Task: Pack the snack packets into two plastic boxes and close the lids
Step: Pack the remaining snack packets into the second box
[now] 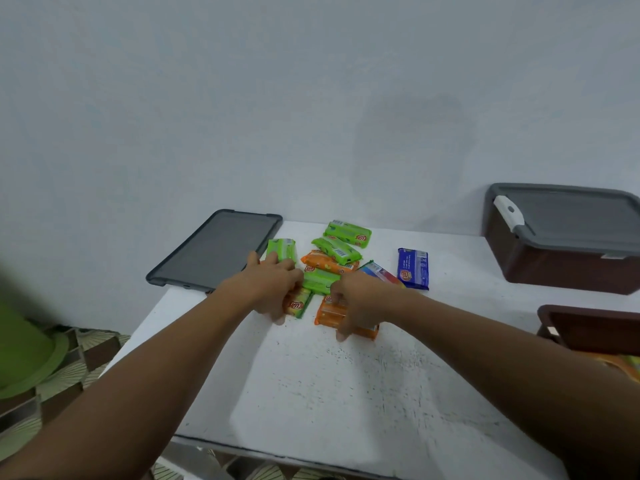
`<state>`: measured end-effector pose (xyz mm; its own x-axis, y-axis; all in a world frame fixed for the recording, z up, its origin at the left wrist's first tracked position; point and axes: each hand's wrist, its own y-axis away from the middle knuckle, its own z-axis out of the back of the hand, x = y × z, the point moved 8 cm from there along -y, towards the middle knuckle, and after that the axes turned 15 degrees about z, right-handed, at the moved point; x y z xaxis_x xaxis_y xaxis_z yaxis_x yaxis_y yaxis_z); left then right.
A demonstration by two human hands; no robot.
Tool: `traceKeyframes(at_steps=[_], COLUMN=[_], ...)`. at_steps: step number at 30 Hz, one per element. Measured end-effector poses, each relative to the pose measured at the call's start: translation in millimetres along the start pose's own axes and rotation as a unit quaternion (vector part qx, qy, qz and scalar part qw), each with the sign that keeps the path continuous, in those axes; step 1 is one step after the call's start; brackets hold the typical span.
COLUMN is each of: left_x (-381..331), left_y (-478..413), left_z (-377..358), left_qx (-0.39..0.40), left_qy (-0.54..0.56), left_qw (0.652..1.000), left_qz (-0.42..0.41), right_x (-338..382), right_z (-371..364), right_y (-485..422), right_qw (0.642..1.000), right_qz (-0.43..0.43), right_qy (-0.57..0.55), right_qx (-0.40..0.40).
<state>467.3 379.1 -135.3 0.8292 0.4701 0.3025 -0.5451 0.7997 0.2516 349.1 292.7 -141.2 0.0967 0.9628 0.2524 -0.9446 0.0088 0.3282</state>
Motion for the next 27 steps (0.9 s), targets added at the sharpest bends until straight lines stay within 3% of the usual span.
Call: traceKeyframes(at_steps=[7, 14, 27], left_x=[-1.0, -5.8, -74.0], left_y=[0.4, 8.4, 44.7], left_z=[11.4, 41.5, 126.4], left_qx=[-0.013, -0.037, 0.029], left_qy=[0.049, 0.146, 0.375], left_qw=[0.999, 0.988, 0.924], left_qz=[-0.012, -0.046, -0.065], right_x=[2.1, -11.6, -62.8], right_z=[2.2, 38.7, 90.6], right_y=[3.7, 32.5, 148.9], right_qw=[1.0, 0.998, 0.982], right_qz=[0.004, 0.016, -0.007], right_qy=[0.014, -0.004, -0.09], right_qx=[0.009, -0.056, -0.168])
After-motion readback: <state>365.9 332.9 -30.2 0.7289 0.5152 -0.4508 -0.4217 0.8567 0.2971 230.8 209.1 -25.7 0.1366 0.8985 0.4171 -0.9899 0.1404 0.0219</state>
